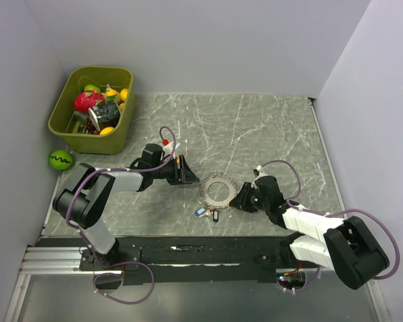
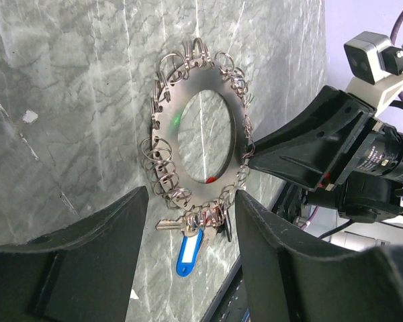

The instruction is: Put the keys on the keyring

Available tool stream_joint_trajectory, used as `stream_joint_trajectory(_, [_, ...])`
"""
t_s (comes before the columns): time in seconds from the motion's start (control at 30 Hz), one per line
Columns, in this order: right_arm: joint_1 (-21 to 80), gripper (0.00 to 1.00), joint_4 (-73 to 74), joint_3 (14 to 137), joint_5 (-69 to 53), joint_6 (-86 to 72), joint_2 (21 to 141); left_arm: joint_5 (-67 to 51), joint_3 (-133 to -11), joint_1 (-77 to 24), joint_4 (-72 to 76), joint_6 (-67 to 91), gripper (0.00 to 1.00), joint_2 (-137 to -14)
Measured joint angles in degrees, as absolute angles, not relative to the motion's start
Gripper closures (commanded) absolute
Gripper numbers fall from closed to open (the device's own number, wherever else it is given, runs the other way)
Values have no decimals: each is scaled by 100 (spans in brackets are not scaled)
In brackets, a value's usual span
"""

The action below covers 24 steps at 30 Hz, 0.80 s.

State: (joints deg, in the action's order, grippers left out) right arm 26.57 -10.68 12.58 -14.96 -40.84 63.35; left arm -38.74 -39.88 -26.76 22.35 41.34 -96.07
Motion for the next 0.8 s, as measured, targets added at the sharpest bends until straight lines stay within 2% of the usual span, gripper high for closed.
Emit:
stream_joint_trajectory(0.17, [2646, 88, -1234, 1262, -1597, -4082, 6525, -3874, -3988, -2687, 2233, 4134, 40, -9605])
stream_joint_trajectory(0.33, [2646, 100, -1024, 1256, -1603, -4060, 6219, -3874, -4001, -2689, 2176, 4123, 40, -9605])
stream_joint_trajectory(0.57, [2646, 100, -366, 1288, -1546, -3638, 5269, -3876, -4115, -2696, 2126, 4066, 39, -9559])
stream_joint_trajectory(0.8, [2646, 100, 134, 2112, -1704, -2626, 5262, -3837, -4248, -2698, 1826, 3743, 38, -9041])
